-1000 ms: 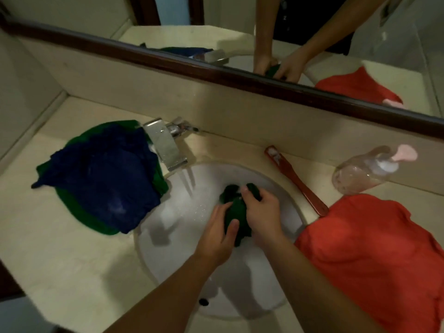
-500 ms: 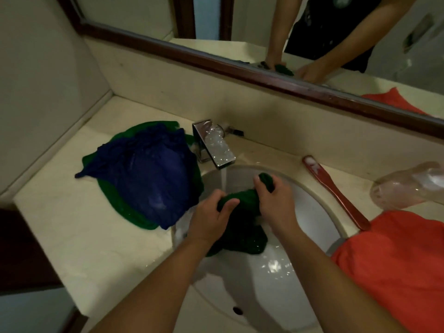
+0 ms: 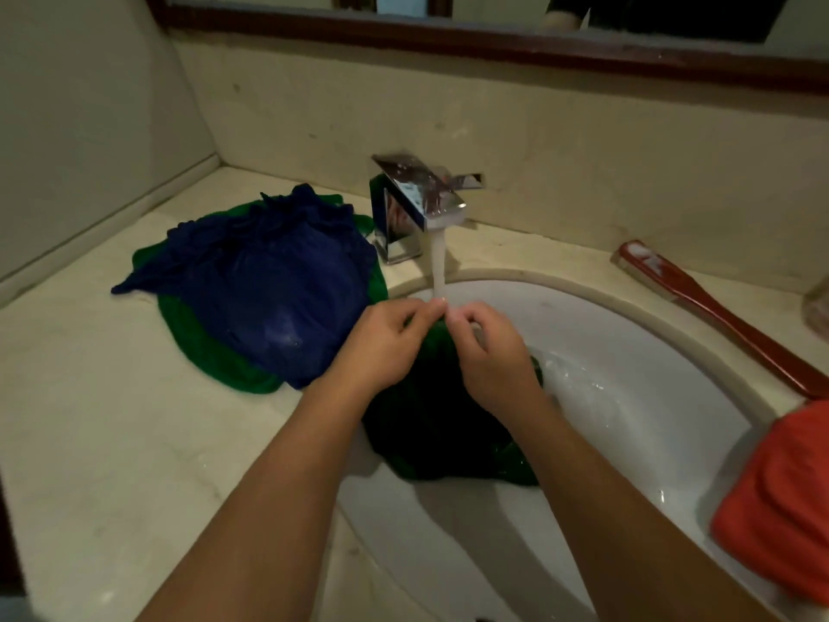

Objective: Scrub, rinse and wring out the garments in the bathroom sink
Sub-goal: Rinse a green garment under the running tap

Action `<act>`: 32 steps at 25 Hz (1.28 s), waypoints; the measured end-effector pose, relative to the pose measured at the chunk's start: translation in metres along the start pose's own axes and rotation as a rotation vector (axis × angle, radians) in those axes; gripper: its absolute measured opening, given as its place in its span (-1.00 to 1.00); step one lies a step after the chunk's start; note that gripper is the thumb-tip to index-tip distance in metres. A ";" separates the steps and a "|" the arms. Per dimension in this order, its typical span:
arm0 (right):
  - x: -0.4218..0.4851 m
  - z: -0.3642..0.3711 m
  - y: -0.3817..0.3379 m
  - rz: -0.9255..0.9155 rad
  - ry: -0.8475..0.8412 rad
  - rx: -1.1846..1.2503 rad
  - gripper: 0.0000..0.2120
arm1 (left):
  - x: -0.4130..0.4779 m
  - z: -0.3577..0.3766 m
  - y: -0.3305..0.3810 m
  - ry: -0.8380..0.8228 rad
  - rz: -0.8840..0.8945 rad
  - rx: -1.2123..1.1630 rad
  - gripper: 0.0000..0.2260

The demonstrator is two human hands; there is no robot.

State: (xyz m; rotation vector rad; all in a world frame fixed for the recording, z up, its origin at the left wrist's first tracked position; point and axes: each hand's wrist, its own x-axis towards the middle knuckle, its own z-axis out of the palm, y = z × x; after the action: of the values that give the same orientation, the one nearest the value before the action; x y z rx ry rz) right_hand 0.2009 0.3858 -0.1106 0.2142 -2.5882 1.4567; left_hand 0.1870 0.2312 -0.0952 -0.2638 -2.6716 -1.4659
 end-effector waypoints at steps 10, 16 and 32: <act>-0.007 -0.029 -0.019 0.061 0.200 -0.045 -0.76 | -0.010 -0.001 -0.001 0.013 0.070 0.236 -0.73; -0.023 -0.022 -0.025 0.032 0.144 0.018 -0.76 | -0.020 0.013 0.010 0.245 0.124 0.045 -0.79; 0.039 -0.013 -0.022 0.071 0.146 0.275 -0.76 | 0.021 0.002 0.013 0.140 -0.014 -0.346 -0.64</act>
State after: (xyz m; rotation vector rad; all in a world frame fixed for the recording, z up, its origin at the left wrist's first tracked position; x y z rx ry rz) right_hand 0.1679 0.3833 -0.0772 0.0470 -2.2980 1.7806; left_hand 0.1691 0.2421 -0.0818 -0.1559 -2.3077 -1.8710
